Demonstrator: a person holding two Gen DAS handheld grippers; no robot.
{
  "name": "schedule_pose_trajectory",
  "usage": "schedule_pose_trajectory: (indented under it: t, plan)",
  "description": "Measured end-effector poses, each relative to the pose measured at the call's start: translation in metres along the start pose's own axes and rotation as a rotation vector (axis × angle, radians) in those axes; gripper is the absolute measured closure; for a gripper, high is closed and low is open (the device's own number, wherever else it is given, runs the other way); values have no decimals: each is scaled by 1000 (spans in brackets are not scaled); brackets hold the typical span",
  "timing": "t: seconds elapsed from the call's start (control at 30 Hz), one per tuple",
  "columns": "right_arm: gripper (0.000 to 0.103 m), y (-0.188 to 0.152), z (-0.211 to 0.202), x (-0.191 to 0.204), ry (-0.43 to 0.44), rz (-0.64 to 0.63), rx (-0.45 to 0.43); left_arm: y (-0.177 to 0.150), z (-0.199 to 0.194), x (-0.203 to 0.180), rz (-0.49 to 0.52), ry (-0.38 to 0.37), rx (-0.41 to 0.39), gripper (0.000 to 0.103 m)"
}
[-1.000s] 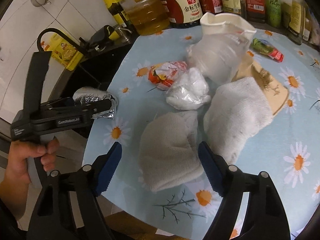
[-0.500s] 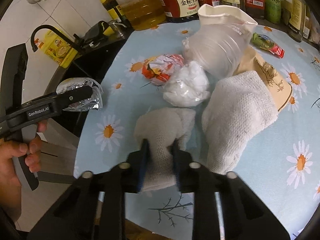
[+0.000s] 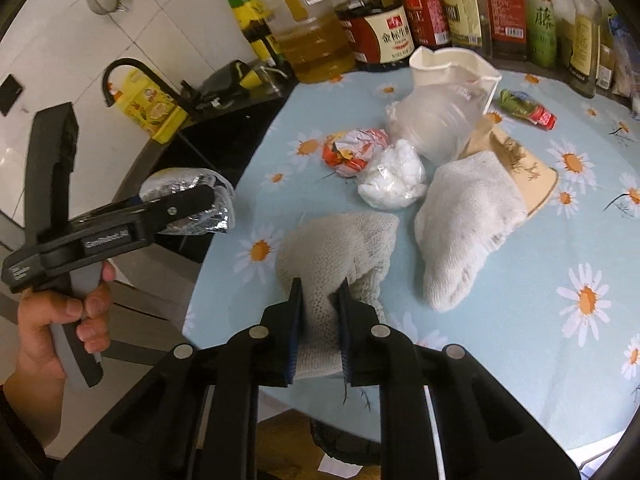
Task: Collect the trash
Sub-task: 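Carry the foil roll and cloth wad down over the black bin with both tools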
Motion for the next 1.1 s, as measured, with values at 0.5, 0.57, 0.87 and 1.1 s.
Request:
schedule_pose_trajectory:
  t: [0.5, 0.57, 0.87, 1.1]
  plan:
    - [85, -52, -57, 5, 67, -106, -38, -56, -46, -44, -60, -1, -46, 27]
    - [85, -61, -60, 3, 77, -122, -31, -68, -52, -51, -78, 4, -48, 27]
    - [85, -100, -70, -9, 123, -175, 23, -116, -65, -87, -121, -5, -30, 27]
    - [85, -130, -56, -23, 138, -169, 105, -158, -53, -108, -134, -41, 50, 27]
Point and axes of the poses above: each gripper's, at about its wrist camera, not at the fingertips, and z roughly the way its jaws point, x to its left, y to its top, the point moved 5 cm from there along z, roughly the way its jaws point, and after that the axes turned 6 degrees about z, right-handed, at the moved point
